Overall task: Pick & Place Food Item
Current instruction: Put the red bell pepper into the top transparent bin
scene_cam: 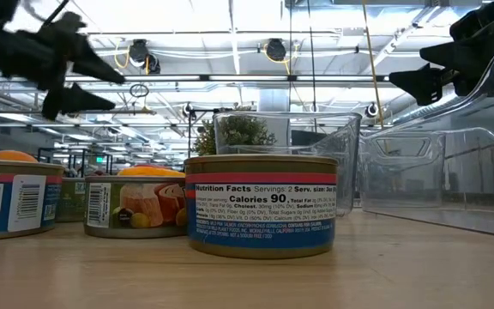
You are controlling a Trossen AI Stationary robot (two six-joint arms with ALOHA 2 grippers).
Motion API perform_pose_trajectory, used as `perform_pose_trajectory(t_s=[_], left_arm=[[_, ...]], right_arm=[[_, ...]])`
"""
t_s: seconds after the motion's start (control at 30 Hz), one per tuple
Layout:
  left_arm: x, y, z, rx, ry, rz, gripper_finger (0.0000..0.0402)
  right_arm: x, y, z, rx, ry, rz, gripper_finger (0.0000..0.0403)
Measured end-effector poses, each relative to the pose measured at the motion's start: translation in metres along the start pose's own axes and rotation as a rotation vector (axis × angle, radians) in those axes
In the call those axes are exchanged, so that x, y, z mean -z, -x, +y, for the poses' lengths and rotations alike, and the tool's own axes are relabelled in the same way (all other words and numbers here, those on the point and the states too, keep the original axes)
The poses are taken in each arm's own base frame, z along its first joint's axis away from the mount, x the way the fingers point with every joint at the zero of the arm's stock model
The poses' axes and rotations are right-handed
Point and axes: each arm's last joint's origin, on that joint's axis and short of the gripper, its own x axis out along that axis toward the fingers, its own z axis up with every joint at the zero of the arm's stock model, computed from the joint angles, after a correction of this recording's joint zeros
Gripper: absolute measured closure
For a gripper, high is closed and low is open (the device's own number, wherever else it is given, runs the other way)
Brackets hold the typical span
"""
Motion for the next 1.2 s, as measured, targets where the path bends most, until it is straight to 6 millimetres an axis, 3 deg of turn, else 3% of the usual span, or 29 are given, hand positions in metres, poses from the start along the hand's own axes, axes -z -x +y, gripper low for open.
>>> perform_pose_trajectory(t_s=[0.17, 0.33, 0.5, 0.7, 0.97, 1.2], left_arm=[[-0.019, -0.028, -0.038, -0.152, -0.225, 0.156, 0.0093], [-0.029, -0.066, -0.059, -0.341, -0.132, 0.355, 0.0087], [-0.021, -0.107, -0.06, -0.422, -0.017, 0.558, 0.0061], [-0.006, -0.14, -0.047, -0.535, 0.053, 0.631, 0.0038], [0.01, -0.158, -0.033, -0.672, 0.11, 0.617, 0.0036], [0.022, -0.16, -0.03, -0.708, 0.102, 0.663, 0.0045]], right_arm=[[0.0, 0.0, 0.0, 0.0, 0.0, 0.0, 0.0044], [0.0, 0.0, 0.0, 0.0, 0.0, 0.0, 0.0044], [0.0, 0.0, 0.0, 0.0, 0.0, 0.0, 0.0044], [0.0, 0.0, 0.0, 0.0, 0.0, 0.0, 0.0044], [0.0, 0.0, 0.0, 0.0, 0.0, 0.0, 0.0044], [0.0, 0.0, 0.0, 0.0, 0.0, 0.0, 0.0044]])
